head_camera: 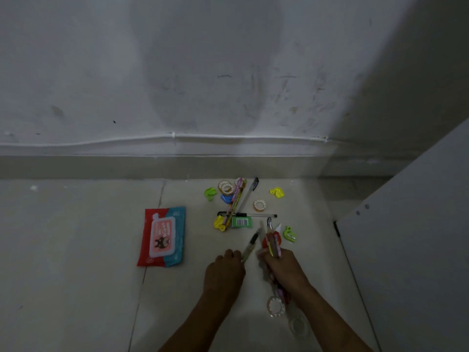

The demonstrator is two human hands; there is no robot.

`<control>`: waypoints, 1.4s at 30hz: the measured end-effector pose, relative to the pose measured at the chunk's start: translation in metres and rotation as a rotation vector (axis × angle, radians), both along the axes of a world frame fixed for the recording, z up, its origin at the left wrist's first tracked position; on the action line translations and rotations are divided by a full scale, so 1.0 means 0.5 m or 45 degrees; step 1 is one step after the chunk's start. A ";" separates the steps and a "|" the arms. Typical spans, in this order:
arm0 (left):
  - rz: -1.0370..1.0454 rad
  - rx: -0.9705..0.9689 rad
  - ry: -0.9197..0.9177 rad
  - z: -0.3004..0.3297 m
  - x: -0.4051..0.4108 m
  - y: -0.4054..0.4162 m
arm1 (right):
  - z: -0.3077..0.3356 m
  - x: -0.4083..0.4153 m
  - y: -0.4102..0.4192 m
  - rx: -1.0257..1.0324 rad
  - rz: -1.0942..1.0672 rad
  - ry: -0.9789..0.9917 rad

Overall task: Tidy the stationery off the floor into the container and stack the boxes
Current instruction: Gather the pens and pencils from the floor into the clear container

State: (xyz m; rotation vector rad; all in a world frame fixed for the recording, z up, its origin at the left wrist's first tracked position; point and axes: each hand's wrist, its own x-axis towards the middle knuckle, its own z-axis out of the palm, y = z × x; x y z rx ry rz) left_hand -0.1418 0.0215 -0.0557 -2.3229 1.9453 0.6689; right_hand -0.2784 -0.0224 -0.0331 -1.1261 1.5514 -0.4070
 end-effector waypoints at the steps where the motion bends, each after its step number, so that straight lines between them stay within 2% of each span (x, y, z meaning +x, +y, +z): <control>1: 0.026 0.002 0.042 0.001 0.004 0.003 | 0.002 0.002 0.003 0.011 -0.028 -0.040; 4: 0.137 0.004 0.291 0.012 0.020 0.009 | 0.009 0.012 0.007 0.025 -0.133 -0.138; 8: 0.187 -0.086 0.796 0.036 0.031 0.007 | 0.016 0.023 0.007 0.042 -0.247 -0.281; 10: 0.200 -0.124 0.941 0.048 0.026 0.002 | 0.018 0.029 0.007 0.077 -0.281 -0.362; 15: 0.091 -0.117 1.015 0.057 0.013 -0.009 | 0.031 0.043 -0.001 0.154 -0.328 -0.687; 20: 0.105 -0.077 1.032 0.063 0.016 -0.018 | 0.034 0.027 -0.009 0.139 -0.288 -0.682; 26: 0.256 0.008 1.138 0.053 0.040 -0.022 | 0.031 -0.006 -0.036 0.114 -0.404 -0.776; 30: 0.368 -0.172 0.995 0.044 0.061 -0.028 | 0.020 -0.034 -0.047 0.145 -0.347 -0.782; 35: 0.319 -0.282 0.798 0.043 0.078 -0.050 | -0.007 -0.074 -0.047 0.088 -0.206 -0.485; 39: 0.136 -0.362 0.411 0.035 0.063 -0.051 | -0.010 -0.083 -0.052 -0.023 -0.069 -0.300; 42: -0.011 -0.190 0.114 0.024 0.050 -0.031 | 0.010 -0.077 -0.055 -0.120 0.085 -0.118</control>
